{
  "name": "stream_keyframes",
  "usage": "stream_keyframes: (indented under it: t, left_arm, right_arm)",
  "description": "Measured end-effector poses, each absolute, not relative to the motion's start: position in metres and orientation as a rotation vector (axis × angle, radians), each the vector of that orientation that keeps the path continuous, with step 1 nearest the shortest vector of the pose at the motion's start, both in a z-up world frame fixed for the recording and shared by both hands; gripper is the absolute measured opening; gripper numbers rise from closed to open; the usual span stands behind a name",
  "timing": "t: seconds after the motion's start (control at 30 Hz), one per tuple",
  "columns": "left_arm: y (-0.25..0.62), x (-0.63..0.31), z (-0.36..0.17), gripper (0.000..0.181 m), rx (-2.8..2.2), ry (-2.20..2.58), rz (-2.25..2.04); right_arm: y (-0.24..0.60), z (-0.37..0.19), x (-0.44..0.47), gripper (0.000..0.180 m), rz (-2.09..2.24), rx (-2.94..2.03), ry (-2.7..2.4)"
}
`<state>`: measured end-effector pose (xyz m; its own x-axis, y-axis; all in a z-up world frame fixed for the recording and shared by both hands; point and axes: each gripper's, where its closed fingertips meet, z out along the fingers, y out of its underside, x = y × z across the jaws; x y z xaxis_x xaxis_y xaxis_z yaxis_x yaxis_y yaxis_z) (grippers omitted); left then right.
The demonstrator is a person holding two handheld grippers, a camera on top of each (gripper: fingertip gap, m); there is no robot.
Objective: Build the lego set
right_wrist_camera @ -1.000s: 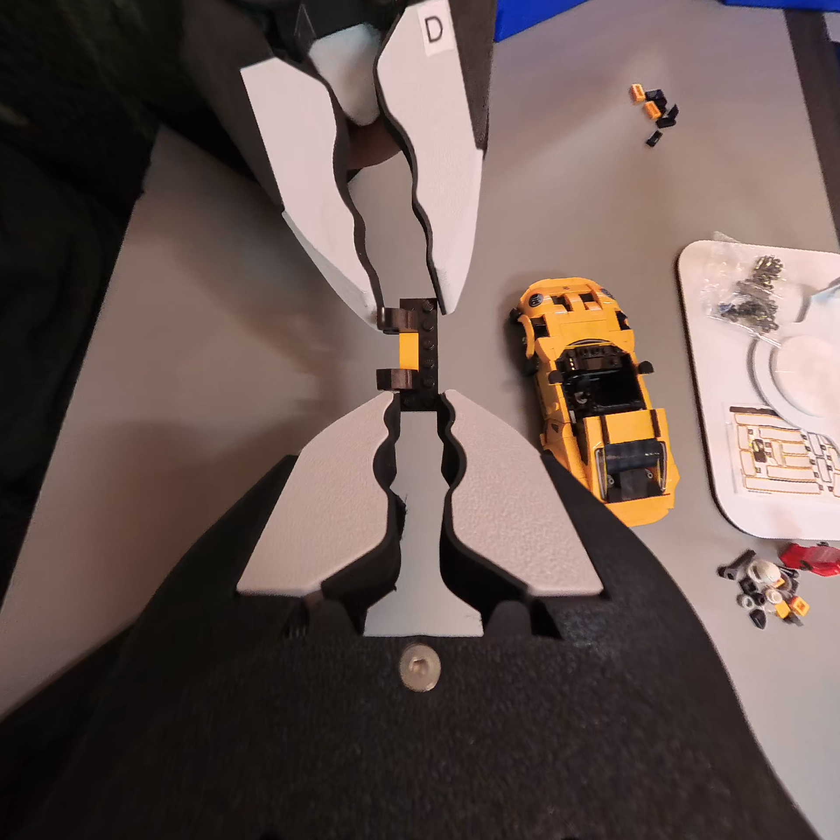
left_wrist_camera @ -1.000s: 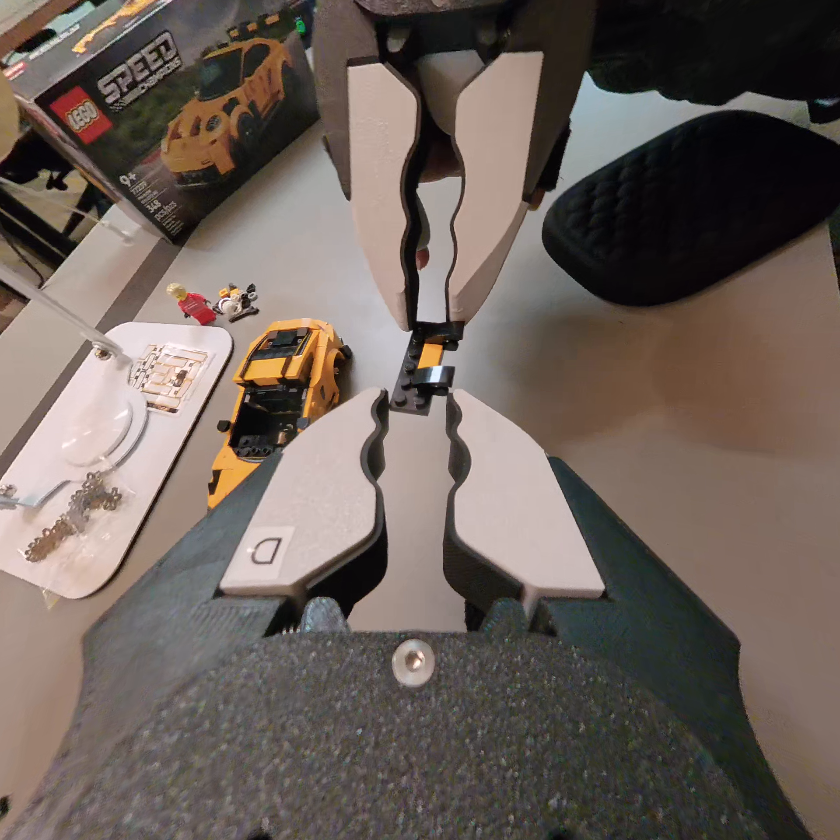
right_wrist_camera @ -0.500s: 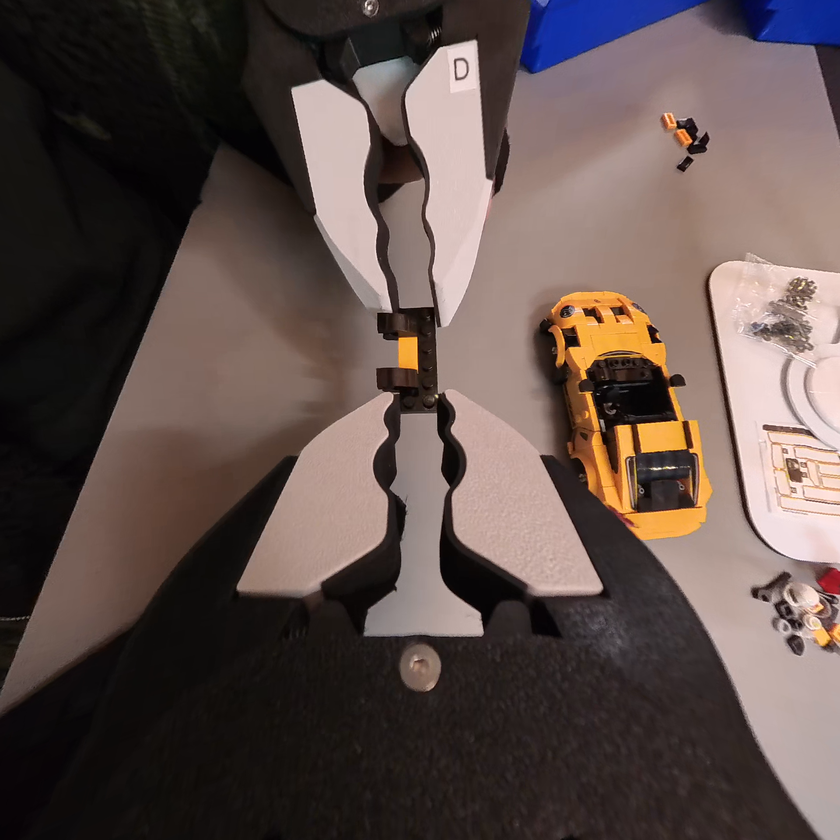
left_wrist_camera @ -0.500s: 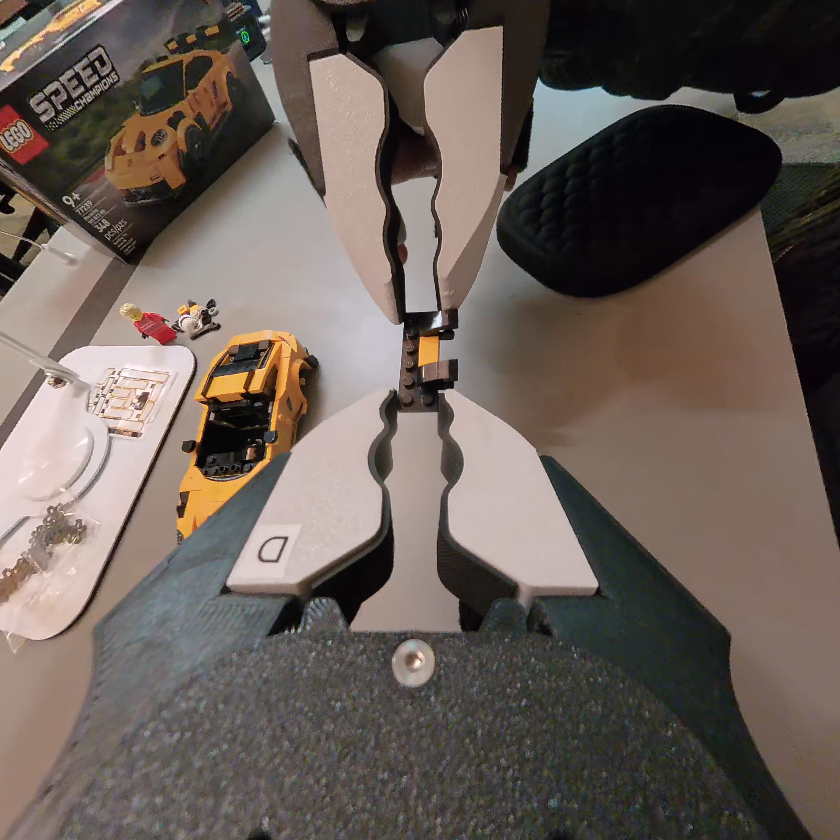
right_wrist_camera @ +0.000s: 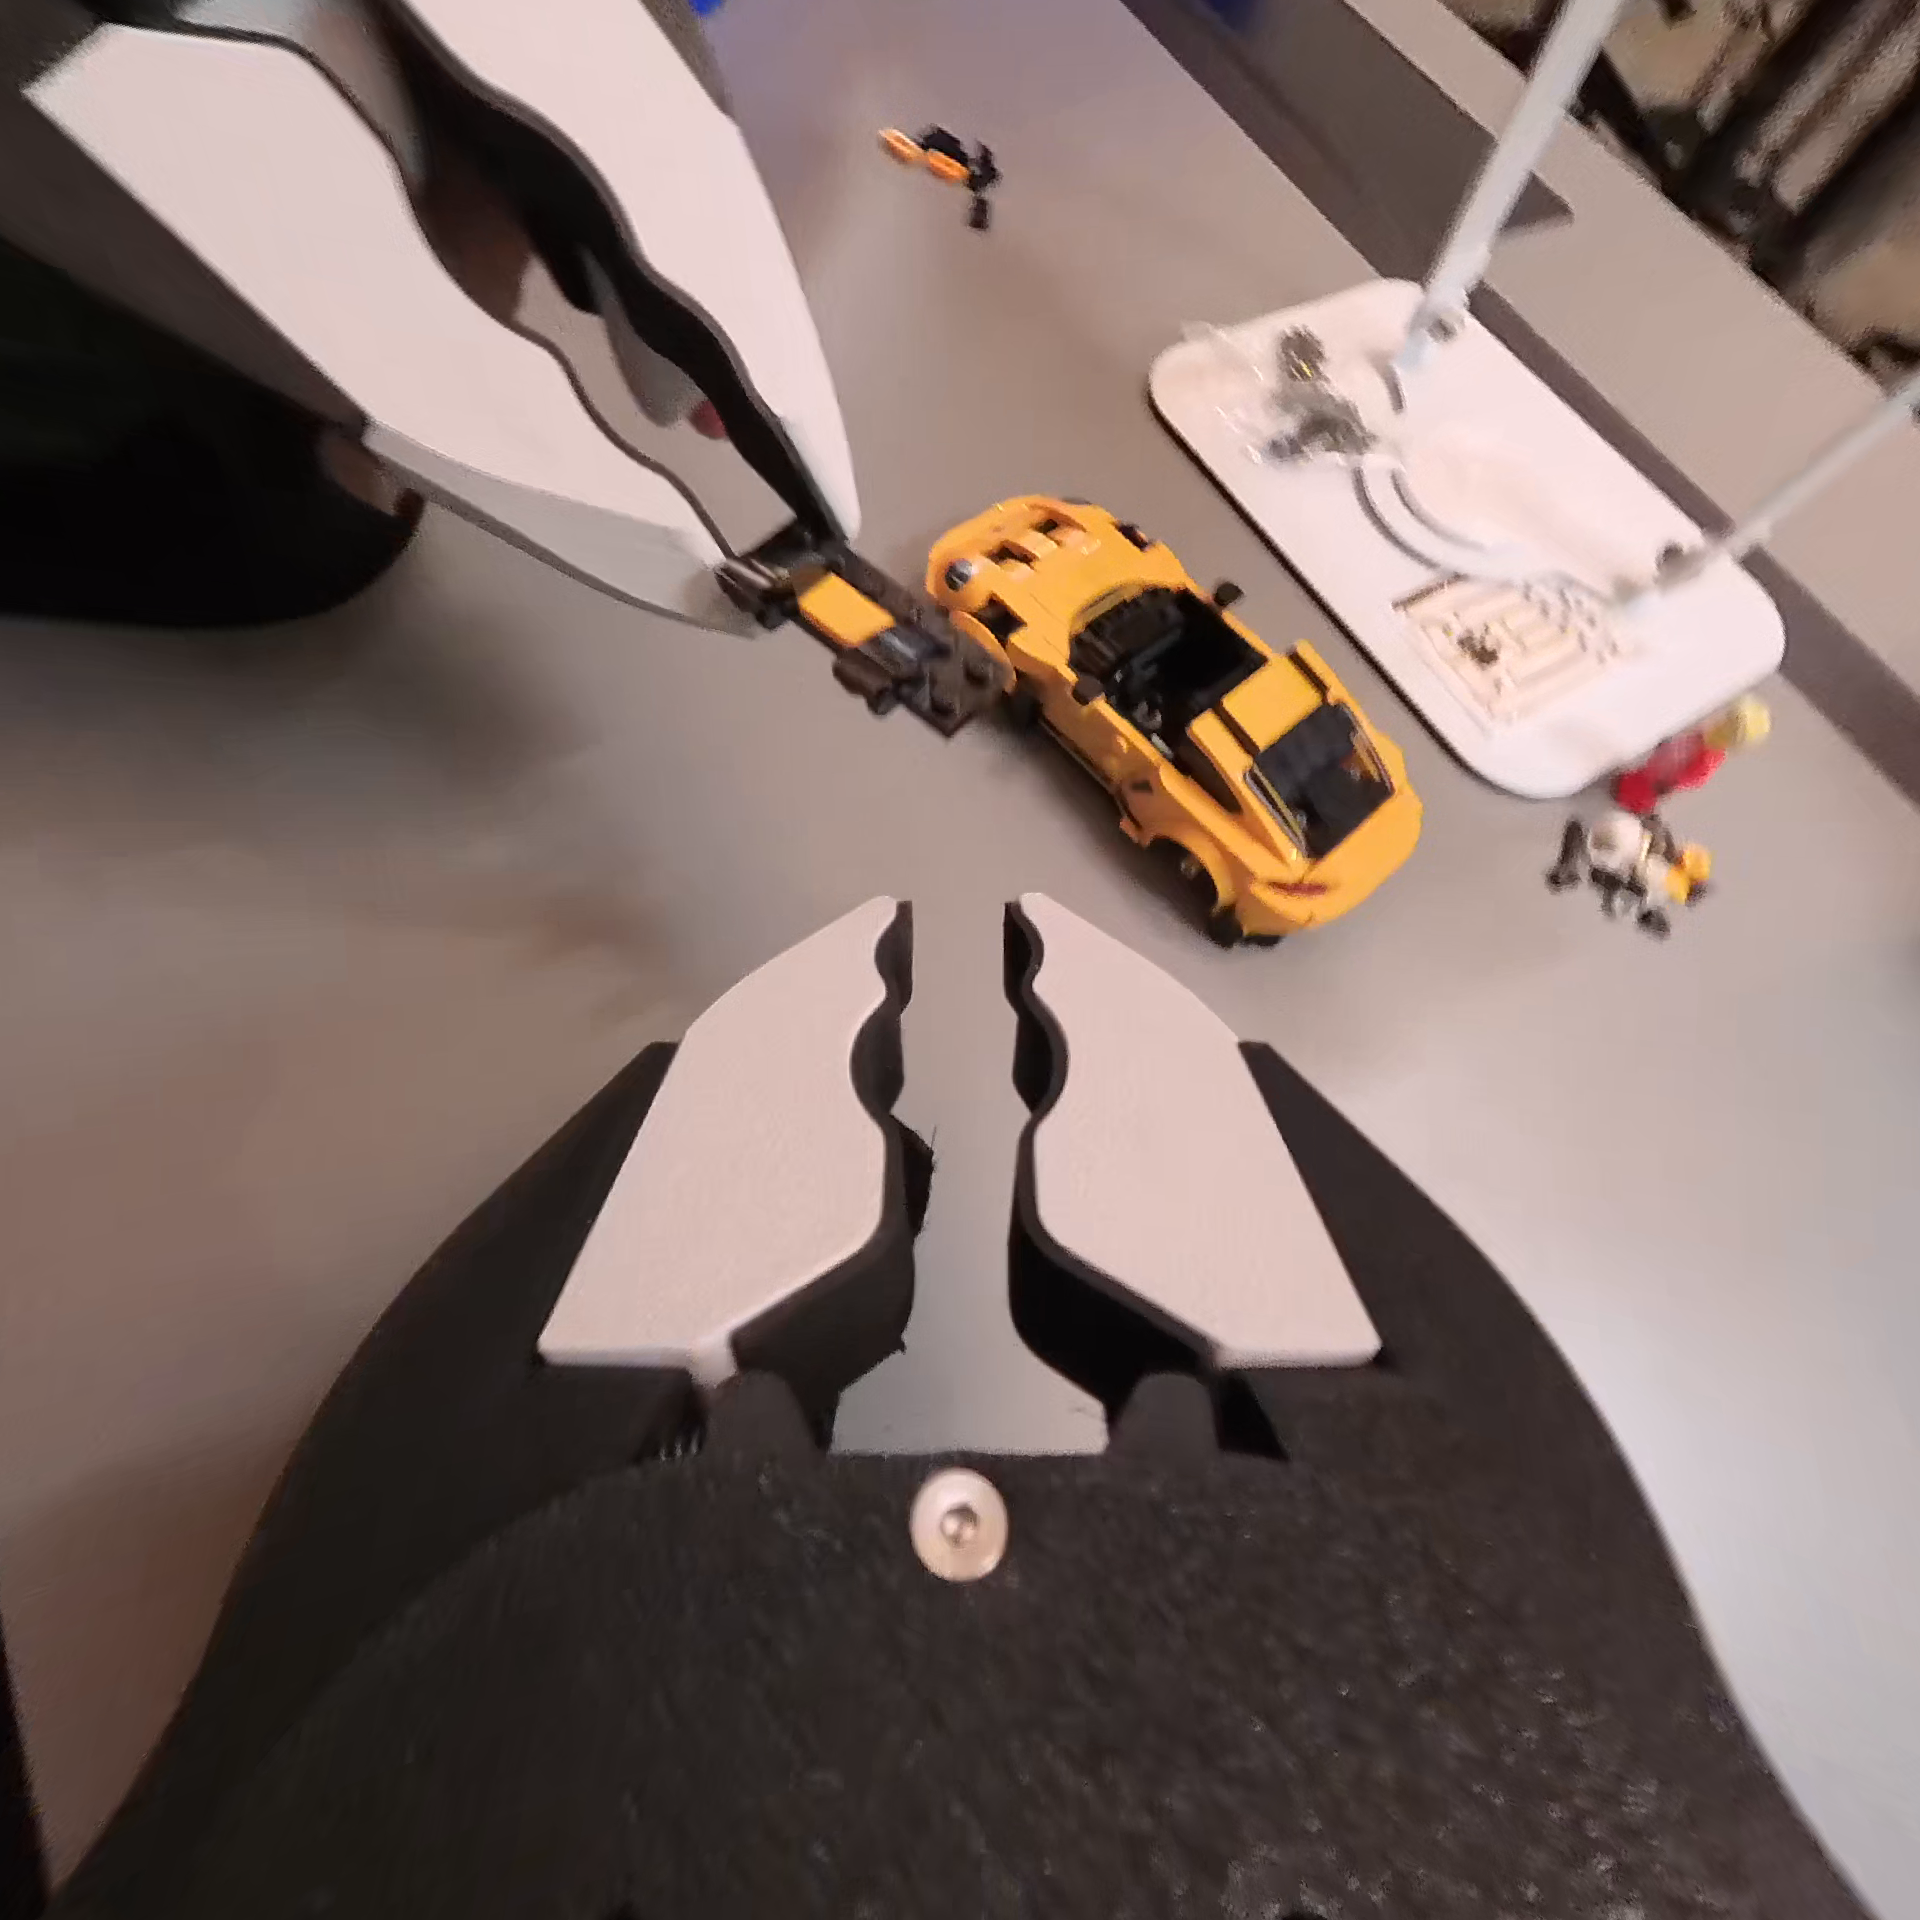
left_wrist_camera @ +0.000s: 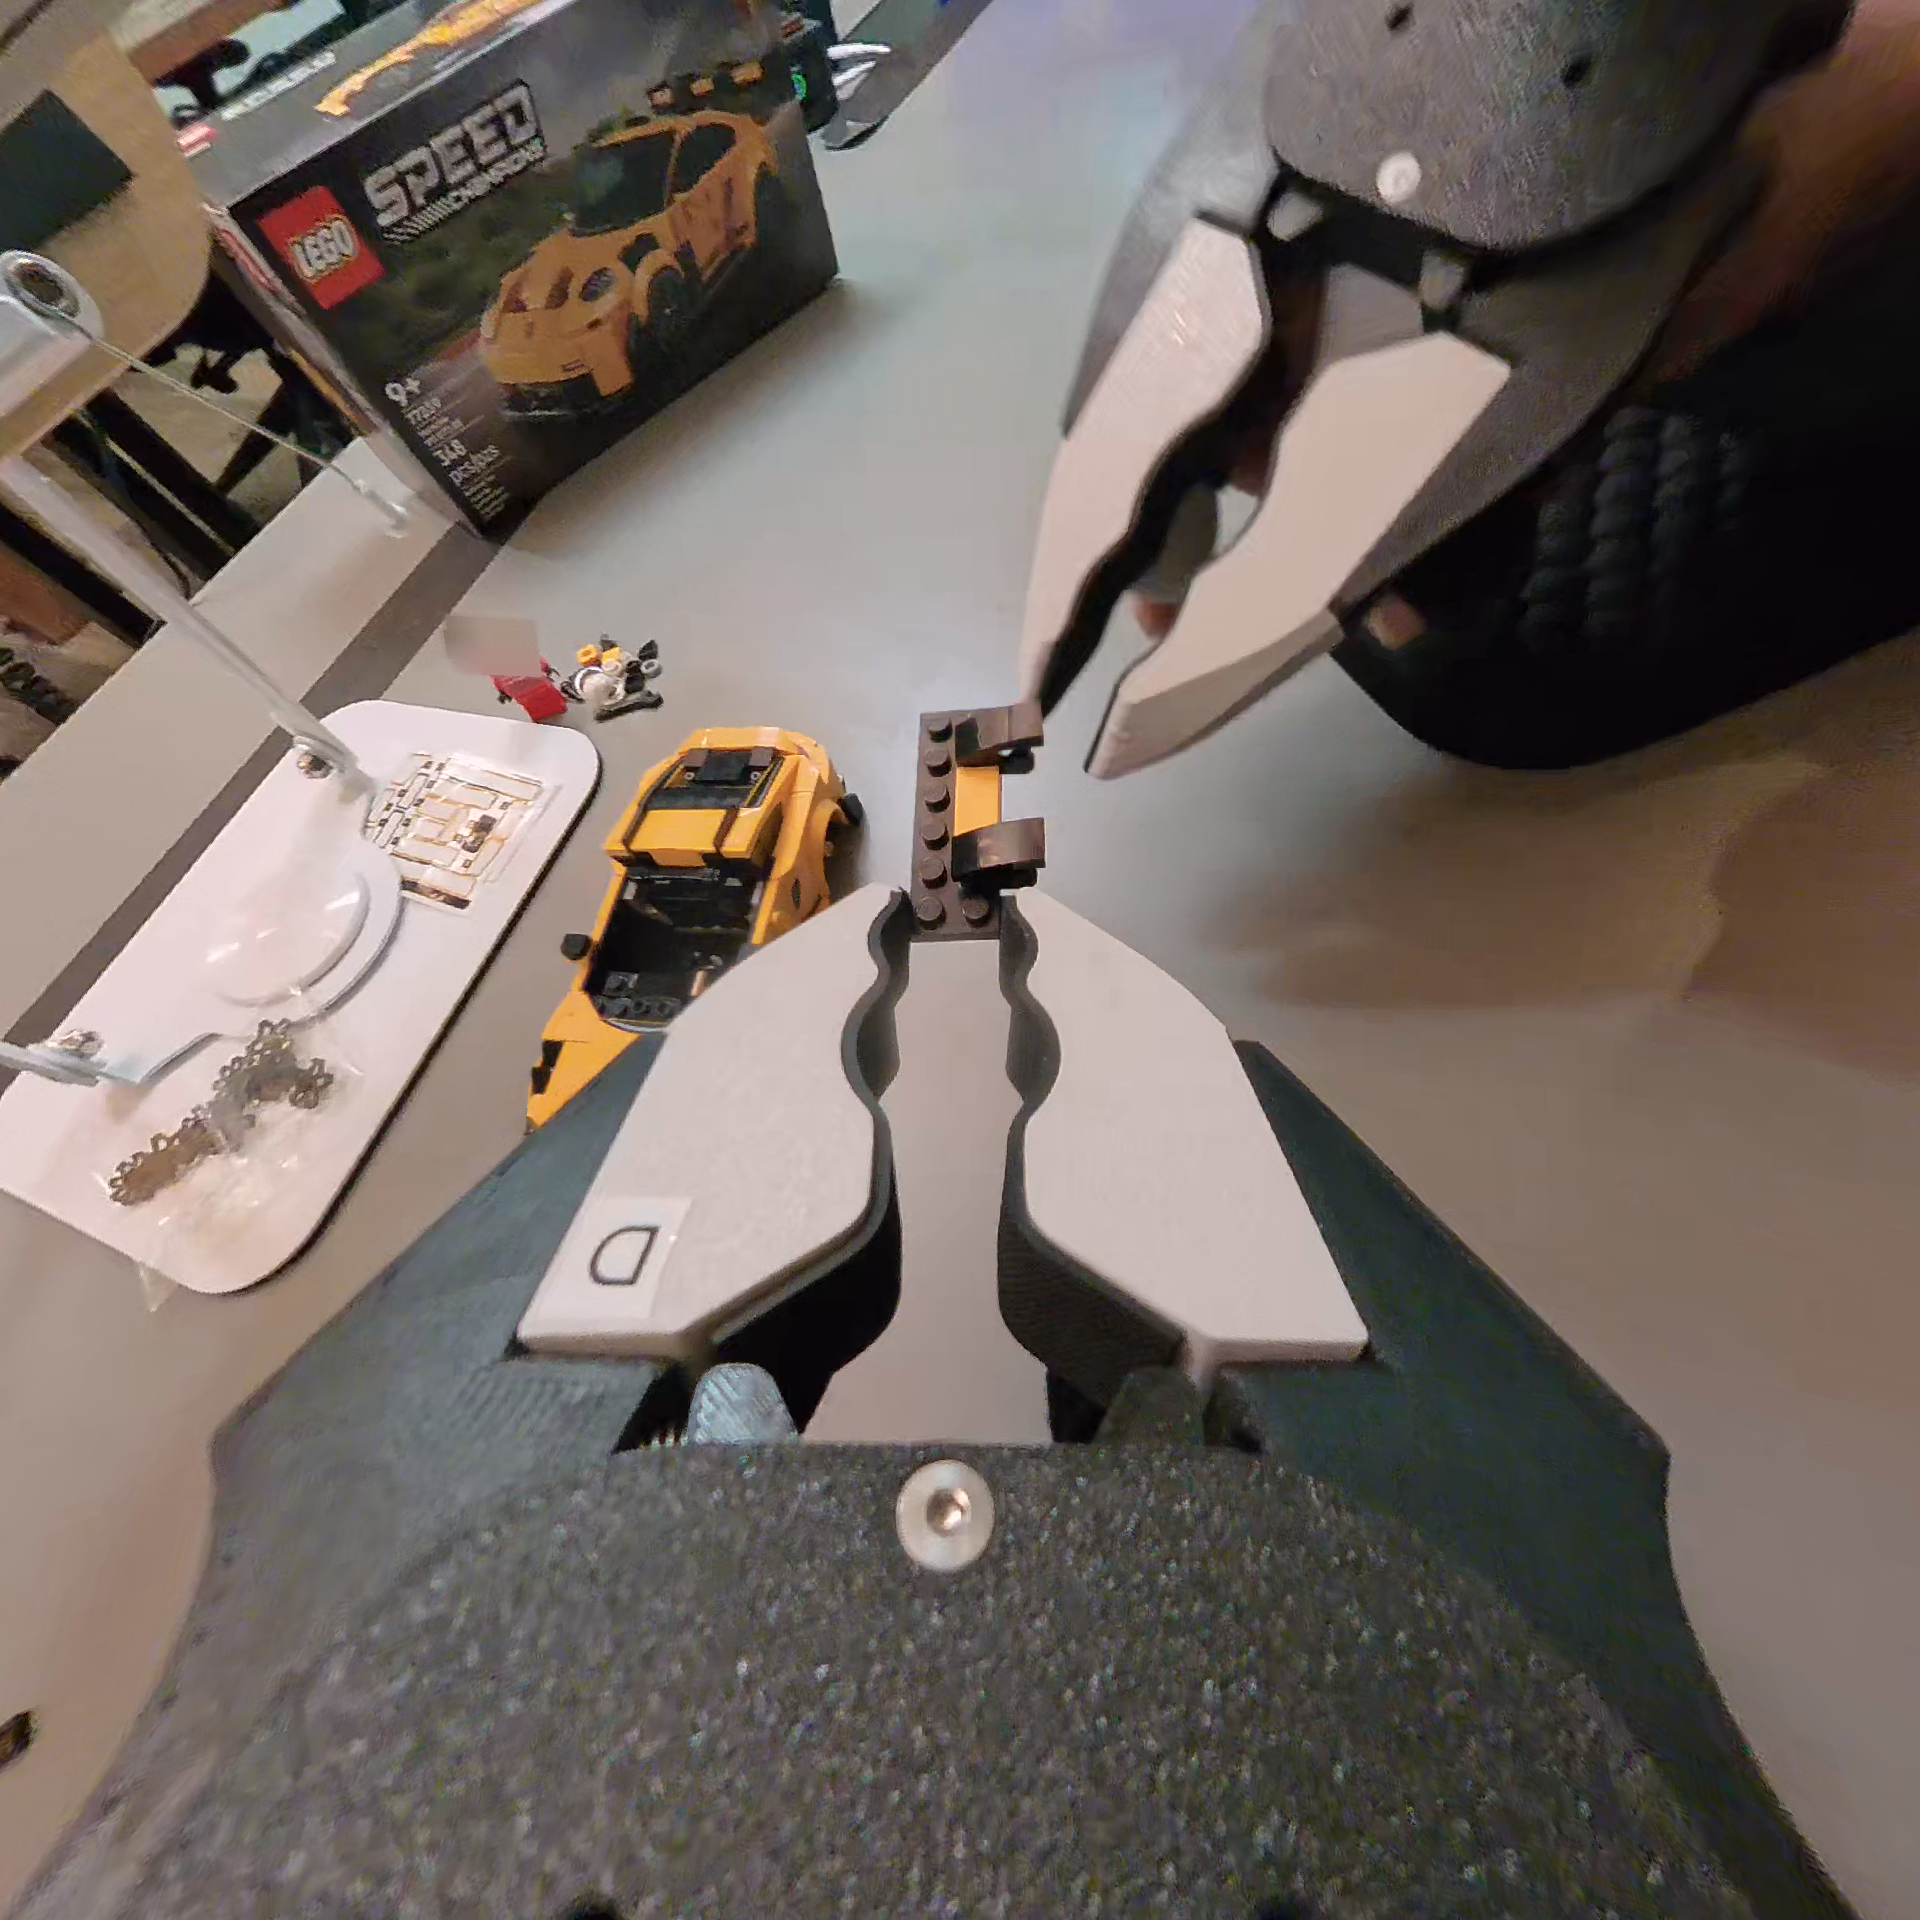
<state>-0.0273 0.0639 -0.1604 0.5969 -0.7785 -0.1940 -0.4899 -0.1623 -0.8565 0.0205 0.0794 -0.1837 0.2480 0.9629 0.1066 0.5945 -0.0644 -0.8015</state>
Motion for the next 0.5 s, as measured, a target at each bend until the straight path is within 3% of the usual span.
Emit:
stream_keyframes:
  t: [0.2,0.5]
  left_arm:
    - [0.063,-0.021,-0.150,0.016,-1.836,0.983,-0.361]
    - [0.051,-0.005,-0.139,0.017,-1.894,0.924,-0.501]
  right_arm:
    - [0.074,-0.196,0.029,0.000,0.549,-1.915,-1.202]
    - [0.069,-0.199,0.023,0.000,0.410,-1.959,-1.073]
